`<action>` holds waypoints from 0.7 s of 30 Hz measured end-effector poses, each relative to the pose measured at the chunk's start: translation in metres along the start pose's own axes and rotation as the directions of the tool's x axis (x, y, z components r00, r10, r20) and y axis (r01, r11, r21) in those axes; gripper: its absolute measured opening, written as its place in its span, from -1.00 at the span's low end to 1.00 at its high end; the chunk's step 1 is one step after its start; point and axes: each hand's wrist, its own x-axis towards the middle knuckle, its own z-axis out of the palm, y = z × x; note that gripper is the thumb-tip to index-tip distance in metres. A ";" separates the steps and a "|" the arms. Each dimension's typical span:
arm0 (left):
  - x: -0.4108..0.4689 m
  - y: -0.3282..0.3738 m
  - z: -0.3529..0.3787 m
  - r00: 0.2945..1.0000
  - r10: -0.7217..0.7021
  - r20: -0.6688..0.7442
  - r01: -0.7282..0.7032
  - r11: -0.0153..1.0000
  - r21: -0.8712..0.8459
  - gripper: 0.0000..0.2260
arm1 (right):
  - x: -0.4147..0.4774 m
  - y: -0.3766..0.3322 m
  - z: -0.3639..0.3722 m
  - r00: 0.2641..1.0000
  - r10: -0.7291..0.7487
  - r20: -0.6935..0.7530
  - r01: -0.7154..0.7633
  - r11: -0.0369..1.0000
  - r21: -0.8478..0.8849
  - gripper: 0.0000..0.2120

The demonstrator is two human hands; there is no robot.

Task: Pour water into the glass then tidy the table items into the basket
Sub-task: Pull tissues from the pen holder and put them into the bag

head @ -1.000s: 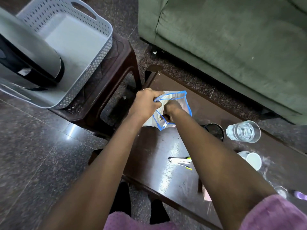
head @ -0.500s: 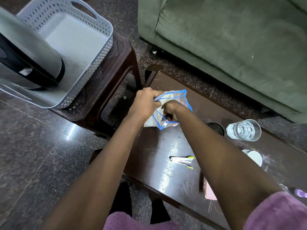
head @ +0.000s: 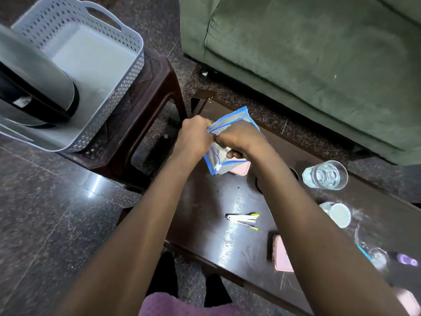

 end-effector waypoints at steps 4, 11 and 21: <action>0.003 0.009 -0.004 0.999 -0.037 0.020 0.037 0.999 0.010 -0.91 | -0.026 0.007 -0.006 0.998 -0.026 0.063 0.024 0.999 0.023 -0.92; -0.004 0.026 0.002 0.996 -0.059 0.070 0.055 0.997 0.063 -0.91 | -0.062 0.017 -0.002 0.948 -0.270 -0.168 0.210 0.928 -0.307 -0.79; -0.003 0.041 0.001 0.990 0.021 0.140 -0.028 0.998 0.049 -0.81 | -0.067 0.031 0.006 0.937 0.132 -0.324 0.159 0.664 0.731 -0.85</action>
